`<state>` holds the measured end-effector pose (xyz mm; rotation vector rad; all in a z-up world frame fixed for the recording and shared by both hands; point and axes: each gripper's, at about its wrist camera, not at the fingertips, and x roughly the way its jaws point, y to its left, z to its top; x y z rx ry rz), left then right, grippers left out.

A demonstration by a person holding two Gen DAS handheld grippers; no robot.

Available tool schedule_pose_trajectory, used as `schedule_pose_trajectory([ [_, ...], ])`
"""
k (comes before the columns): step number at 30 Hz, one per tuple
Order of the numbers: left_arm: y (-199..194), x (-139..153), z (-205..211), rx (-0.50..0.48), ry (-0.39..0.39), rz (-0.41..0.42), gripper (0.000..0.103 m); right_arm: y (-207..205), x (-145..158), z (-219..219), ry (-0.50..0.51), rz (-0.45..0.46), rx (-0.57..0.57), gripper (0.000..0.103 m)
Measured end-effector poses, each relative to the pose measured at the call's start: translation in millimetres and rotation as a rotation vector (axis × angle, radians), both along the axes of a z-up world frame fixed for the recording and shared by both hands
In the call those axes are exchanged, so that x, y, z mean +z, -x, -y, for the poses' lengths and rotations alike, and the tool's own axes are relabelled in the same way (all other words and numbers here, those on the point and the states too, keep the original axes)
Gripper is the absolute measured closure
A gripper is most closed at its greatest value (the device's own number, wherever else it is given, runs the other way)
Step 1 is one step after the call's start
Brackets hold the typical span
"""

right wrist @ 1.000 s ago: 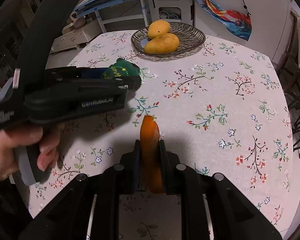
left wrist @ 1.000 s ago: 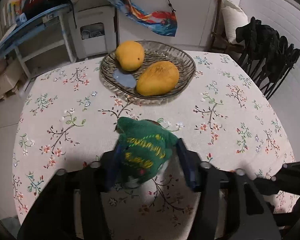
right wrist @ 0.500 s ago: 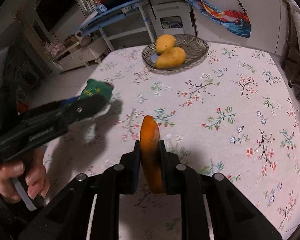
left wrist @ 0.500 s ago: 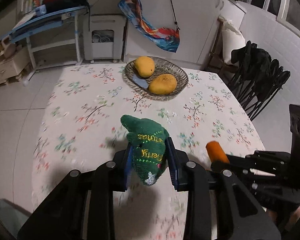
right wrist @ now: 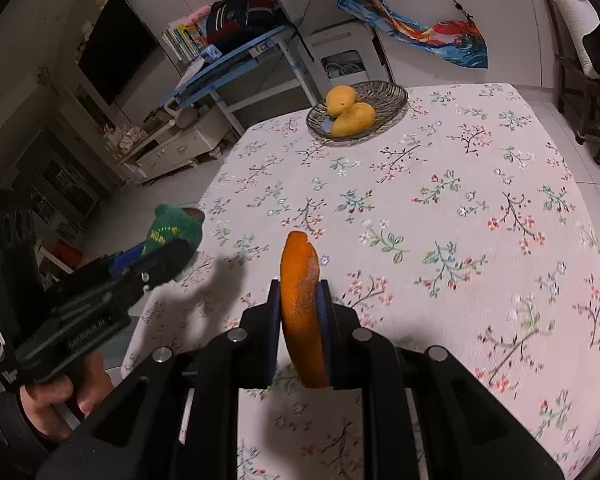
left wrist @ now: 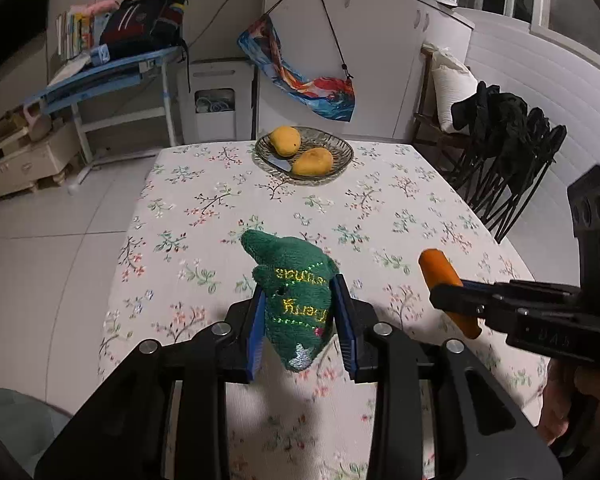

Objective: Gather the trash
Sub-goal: 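Lift the plush toy and carrot and carry both tools toward the yellow bucket, then lower the orange carrot into the yellow bucket and open the right tool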

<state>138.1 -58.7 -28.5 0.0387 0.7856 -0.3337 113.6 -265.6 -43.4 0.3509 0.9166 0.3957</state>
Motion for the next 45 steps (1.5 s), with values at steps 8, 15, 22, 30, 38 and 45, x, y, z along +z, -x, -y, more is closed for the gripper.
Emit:
schedule_pose_trajectory([
  [8,22,2,-5,0.007,-0.006,0.011,0.073,17,2,-5,-0.013,0.011,-0.003,0.085],
  [15,41,0,-4,-0.004,-0.014,0.016,0.073,36,4,-13,-0.024,0.018,0.018,0.085],
  [22,66,-7,-9,-0.009,0.001,-0.011,0.073,71,-1,-26,-0.021,0.009,0.053,0.085],
  [30,98,-15,-16,-0.016,0.008,-0.026,0.073,113,-13,-35,-0.034,-0.035,0.076,0.085],
  [38,131,-22,-22,-0.019,0.009,-0.042,0.073,151,-38,-54,-0.018,-0.131,0.125,0.085],
  [45,154,-25,-30,-0.022,0.017,-0.05,0.073,174,-62,-71,0.022,-0.222,0.166,0.085],
])
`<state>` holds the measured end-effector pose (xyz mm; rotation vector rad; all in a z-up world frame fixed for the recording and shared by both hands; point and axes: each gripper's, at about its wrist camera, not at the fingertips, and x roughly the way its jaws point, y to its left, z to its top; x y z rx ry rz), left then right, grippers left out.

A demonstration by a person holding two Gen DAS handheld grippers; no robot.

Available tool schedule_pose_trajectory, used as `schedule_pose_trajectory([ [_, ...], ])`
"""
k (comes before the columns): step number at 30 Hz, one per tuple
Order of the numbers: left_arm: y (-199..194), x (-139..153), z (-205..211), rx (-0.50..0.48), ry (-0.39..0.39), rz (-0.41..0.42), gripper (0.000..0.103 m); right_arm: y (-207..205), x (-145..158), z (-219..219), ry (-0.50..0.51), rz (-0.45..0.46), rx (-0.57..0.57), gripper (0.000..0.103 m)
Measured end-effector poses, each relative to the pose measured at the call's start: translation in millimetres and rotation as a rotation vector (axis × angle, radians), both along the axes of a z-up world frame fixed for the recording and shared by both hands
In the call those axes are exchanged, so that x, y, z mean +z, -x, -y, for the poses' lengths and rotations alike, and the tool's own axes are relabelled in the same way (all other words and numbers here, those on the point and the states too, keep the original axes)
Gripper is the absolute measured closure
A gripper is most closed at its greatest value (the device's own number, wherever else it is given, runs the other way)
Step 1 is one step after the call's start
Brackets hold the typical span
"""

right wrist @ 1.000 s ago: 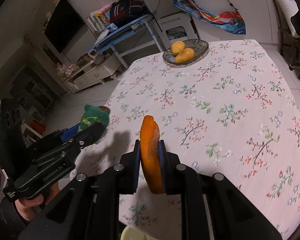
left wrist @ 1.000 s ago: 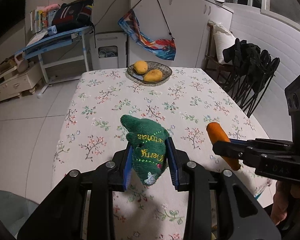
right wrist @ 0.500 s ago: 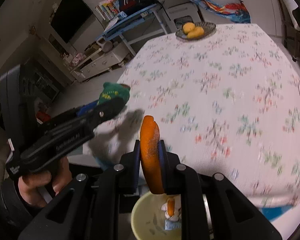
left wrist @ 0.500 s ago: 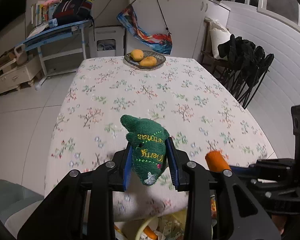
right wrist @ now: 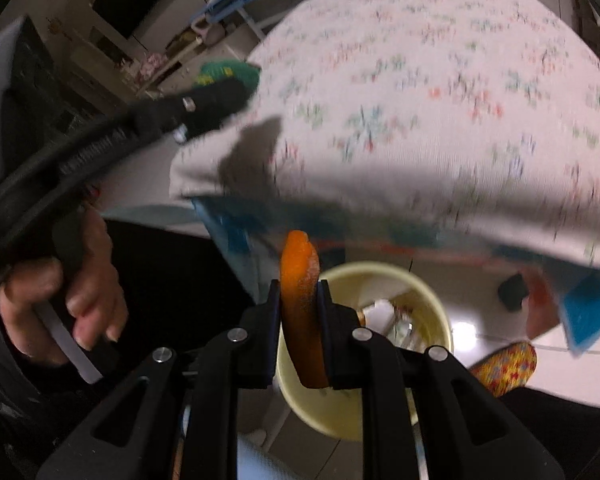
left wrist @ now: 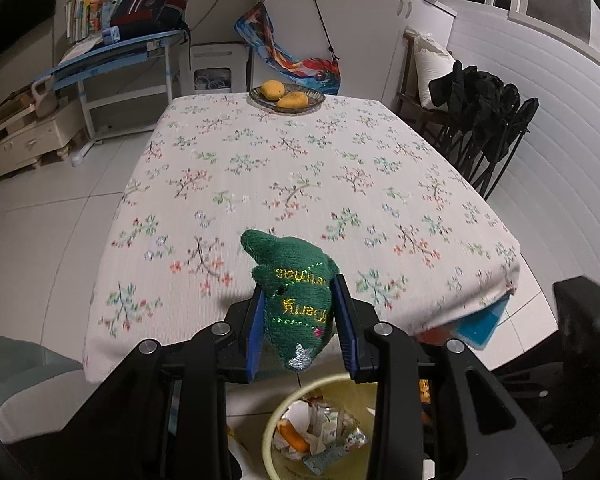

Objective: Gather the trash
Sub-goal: 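Lower the orange carrot into the yellow bucket and open the right tool, then lower the green plush toy into the yellow bucket and open the left tool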

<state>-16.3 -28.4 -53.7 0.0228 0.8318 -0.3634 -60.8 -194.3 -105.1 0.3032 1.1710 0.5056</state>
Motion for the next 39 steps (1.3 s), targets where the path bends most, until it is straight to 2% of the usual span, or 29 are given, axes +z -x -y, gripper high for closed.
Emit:
schedule_pose_trajectory([
  [5,21,-3,-2,-0.006,0.009,-0.006,0.073,11,-17,-15,0.065,-0.063,0.028,0.082],
  [6,24,-3,-2,-0.007,0.01,-0.007,0.073,12,-19,-18,0.082,-0.072,0.03,0.073],
  [8,33,-5,-2,-0.013,0.009,-0.011,0.073,15,-23,-19,0.102,-0.081,0.026,0.065],
  [10,42,-7,-3,-0.018,0.008,-0.018,0.073,19,-21,-16,0.111,-0.076,0.008,0.065],
  [13,53,-12,-2,-0.028,0.009,-0.039,0.073,24,-15,-7,0.116,-0.057,-0.043,0.058],
  [16,64,-17,1,-0.044,0.001,-0.06,0.073,28,-2,10,0.118,0.001,-0.149,0.049],
  [18,71,-21,4,-0.056,0.001,-0.084,0.072,30,6,21,0.099,0.041,-0.21,0.04],
  [23,88,-43,12,-0.09,0.012,-0.204,0.071,39,24,41,0.061,0.136,-0.332,0.038],
  [29,100,-60,24,-0.127,-0.046,-0.279,0.061,45,33,47,0.065,0.208,-0.4,0.036],
  [34,103,-55,25,-0.105,-0.069,-0.245,0.052,52,43,47,0.105,0.279,-0.429,0.029],
  [39,104,-45,27,-0.098,-0.074,-0.193,0.05,52,48,46,0.135,0.323,-0.431,0.029],
])
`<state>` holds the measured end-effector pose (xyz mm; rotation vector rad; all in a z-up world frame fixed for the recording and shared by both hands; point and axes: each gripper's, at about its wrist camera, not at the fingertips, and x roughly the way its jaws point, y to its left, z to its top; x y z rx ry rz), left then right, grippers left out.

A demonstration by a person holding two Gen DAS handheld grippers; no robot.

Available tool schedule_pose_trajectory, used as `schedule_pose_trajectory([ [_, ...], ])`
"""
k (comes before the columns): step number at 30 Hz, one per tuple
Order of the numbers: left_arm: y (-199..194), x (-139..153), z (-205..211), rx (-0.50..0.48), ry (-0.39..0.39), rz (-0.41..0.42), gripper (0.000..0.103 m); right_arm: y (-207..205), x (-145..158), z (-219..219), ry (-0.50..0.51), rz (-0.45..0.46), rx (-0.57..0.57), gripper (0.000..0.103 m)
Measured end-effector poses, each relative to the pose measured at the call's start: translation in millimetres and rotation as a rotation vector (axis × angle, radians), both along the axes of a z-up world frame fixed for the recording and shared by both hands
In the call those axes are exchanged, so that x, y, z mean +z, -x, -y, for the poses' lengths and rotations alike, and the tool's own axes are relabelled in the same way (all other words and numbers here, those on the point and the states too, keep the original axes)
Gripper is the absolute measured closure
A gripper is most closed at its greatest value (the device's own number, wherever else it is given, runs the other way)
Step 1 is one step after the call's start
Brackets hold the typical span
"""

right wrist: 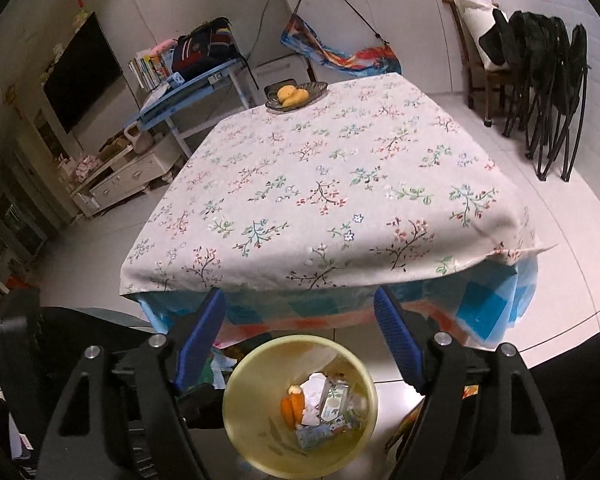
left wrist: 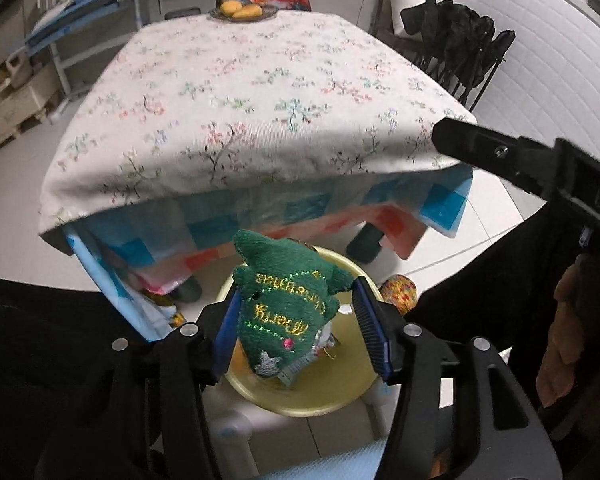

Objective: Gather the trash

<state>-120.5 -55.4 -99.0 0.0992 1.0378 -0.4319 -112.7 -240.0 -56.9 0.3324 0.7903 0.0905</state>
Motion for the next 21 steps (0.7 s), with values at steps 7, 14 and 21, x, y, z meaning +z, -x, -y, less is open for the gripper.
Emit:
schedule_pose_trajectory([
  [7,0,-1,5,-0.03,-0.01,-0.01,0.043,-2,-2,2,0.011,-0.001,-0.012,0.028],
  [14,1,7,0,-0.001,0.008,0.031,0.036,1,0,1,0.023,0.006,-0.015,0.027],
  [21,11,45,-14,0.109,0.027,0.265,0.02,12,18,-11,0.107,0.085,-0.018,0.025],
])
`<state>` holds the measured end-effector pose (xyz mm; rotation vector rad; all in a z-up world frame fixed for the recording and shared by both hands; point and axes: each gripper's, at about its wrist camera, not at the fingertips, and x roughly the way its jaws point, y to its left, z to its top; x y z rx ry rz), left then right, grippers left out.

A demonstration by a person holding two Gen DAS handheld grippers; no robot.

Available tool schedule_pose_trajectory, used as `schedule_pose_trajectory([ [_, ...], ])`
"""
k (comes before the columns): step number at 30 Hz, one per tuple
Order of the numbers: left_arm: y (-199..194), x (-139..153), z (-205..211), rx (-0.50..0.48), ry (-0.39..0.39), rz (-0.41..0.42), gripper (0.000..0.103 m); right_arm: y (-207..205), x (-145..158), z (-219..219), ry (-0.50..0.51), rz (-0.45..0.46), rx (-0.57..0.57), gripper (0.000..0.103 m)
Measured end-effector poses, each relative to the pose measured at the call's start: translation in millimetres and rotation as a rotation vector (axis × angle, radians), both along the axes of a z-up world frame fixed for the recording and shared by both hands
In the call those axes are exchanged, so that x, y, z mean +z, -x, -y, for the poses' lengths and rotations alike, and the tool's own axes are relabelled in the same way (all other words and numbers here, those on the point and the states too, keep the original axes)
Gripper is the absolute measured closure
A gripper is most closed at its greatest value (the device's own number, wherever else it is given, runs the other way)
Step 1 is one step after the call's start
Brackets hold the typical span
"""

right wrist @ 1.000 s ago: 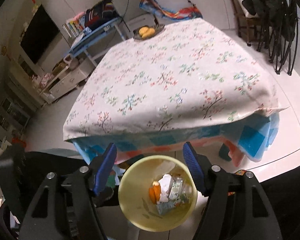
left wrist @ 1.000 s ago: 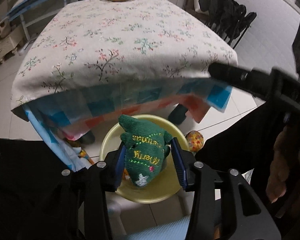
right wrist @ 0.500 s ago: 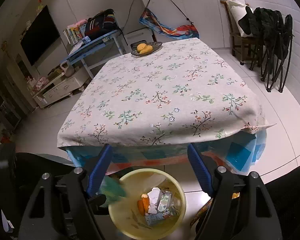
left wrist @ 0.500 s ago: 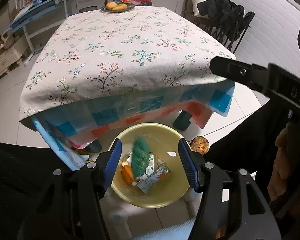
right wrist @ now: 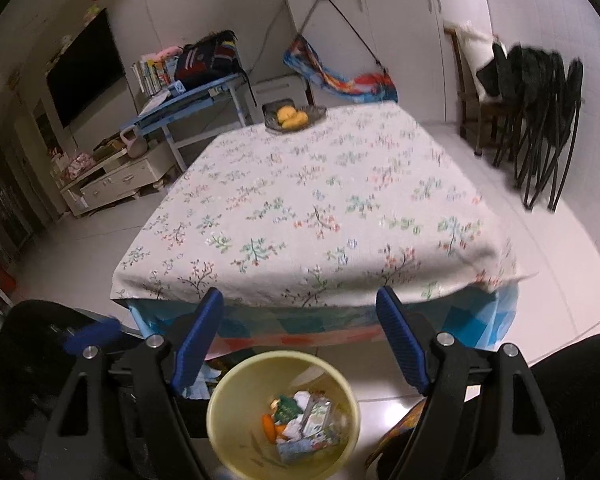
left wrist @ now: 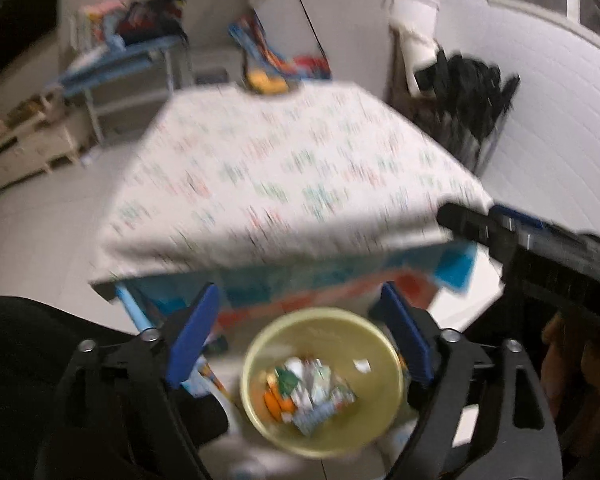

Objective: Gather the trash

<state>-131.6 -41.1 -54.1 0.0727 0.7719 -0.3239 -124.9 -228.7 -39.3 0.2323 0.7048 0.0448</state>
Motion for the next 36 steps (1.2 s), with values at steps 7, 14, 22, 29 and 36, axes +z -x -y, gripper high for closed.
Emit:
schedule_pose_trajectory([
  [7,4,25,-9,0.092,-0.02,0.14,0.015,18,22,-13,0.101,0.118,-0.017,0.016],
  [14,7,41,-25,0.157,0.026,0.193,0.013,29,34,2,0.118,0.181,-0.112,0.014],
  [22,15,54,-32,0.191,0.019,0.275,0.007,42,43,-2,0.169,0.232,-0.133,0.01],
  [29,12,55,-38,0.207,0.026,0.271,0.007,37,39,-8,0.187,0.223,-0.126,0.01],
  [36,11,54,-38,0.215,0.017,0.274,0.007,36,36,-10,0.197,0.212,-0.126,0.009],
])
